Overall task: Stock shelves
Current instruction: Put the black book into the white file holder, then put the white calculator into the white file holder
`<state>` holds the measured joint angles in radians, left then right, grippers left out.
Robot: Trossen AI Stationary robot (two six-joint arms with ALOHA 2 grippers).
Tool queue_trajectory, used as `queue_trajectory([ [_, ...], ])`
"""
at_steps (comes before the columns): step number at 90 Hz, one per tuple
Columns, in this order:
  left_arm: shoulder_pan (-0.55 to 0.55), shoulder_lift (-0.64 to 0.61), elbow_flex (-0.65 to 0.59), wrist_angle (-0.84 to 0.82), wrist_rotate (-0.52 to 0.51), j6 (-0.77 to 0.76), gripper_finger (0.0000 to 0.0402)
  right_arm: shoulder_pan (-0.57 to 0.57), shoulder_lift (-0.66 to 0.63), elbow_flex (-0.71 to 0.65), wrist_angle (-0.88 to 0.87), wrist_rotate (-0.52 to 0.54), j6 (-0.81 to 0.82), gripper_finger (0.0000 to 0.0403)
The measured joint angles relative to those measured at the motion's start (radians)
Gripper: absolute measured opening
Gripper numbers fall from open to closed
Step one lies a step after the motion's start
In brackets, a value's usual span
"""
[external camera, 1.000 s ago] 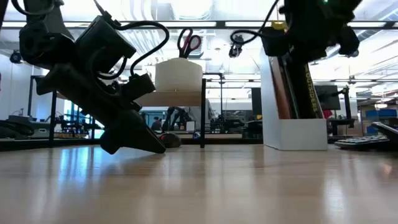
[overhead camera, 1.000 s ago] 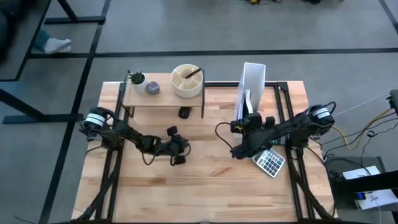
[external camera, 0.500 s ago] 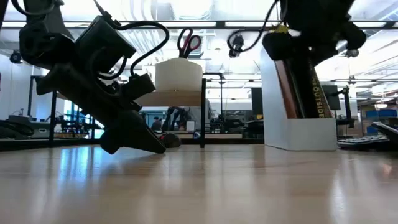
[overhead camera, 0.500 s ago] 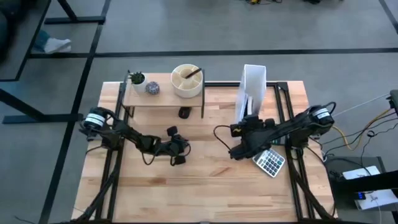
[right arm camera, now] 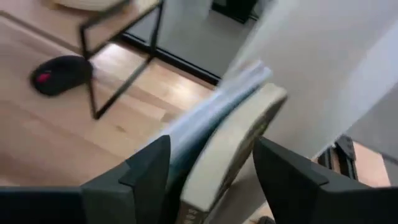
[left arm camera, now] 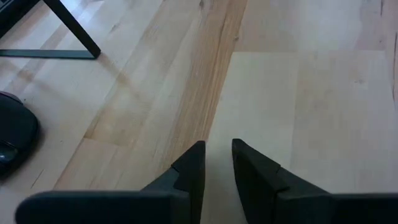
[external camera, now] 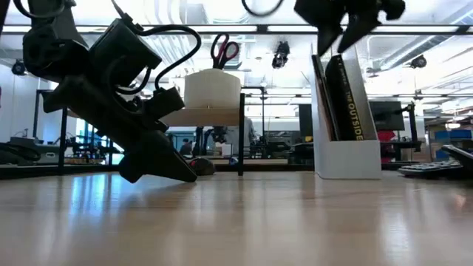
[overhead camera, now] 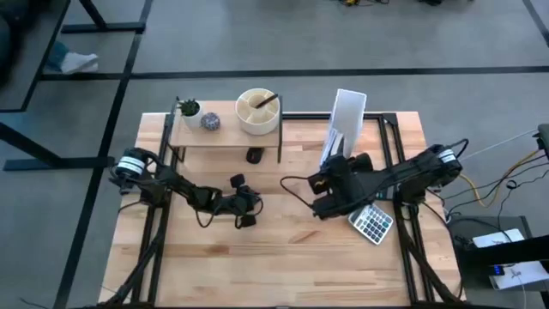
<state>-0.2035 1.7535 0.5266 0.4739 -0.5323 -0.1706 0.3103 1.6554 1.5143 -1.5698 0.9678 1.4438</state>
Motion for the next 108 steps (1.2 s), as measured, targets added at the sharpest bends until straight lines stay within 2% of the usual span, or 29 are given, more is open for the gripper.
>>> queue_trajectory([
  [25,0.0,0.0,0.0,0.0,0.0,-0.004,0.0066,0.109,0.0,0.047,-0.001,-0.003,-0.158,0.0193],
  [51,0.0,0.0,0.0,0.004,0.0,-0.007,0.0066,0.249,0.003,0.034,0.01,-0.086,-0.136,0.0165],
  [62,0.0,0.0,0.0,0.006,0.0,-0.007,0.0066,0.293,0.025,0.003,0.08,-0.107,-0.136,0.0151],
  [81,0.0,0.001,-0.001,0.013,0.001,-0.007,0.0066,0.284,0.096,-0.054,0.138,-0.21,-0.15,0.0107],
  [103,0.0,0.001,-0.001,0.013,0.001,-0.007,0.0066,0.221,0.129,-0.134,0.13,-0.386,-0.161,0.0015],
  [108,0.0,0.001,-0.001,0.013,0.001,-0.007,0.0066,0.21,0.129,-0.152,0.128,-0.441,-0.19,0.0005],
])
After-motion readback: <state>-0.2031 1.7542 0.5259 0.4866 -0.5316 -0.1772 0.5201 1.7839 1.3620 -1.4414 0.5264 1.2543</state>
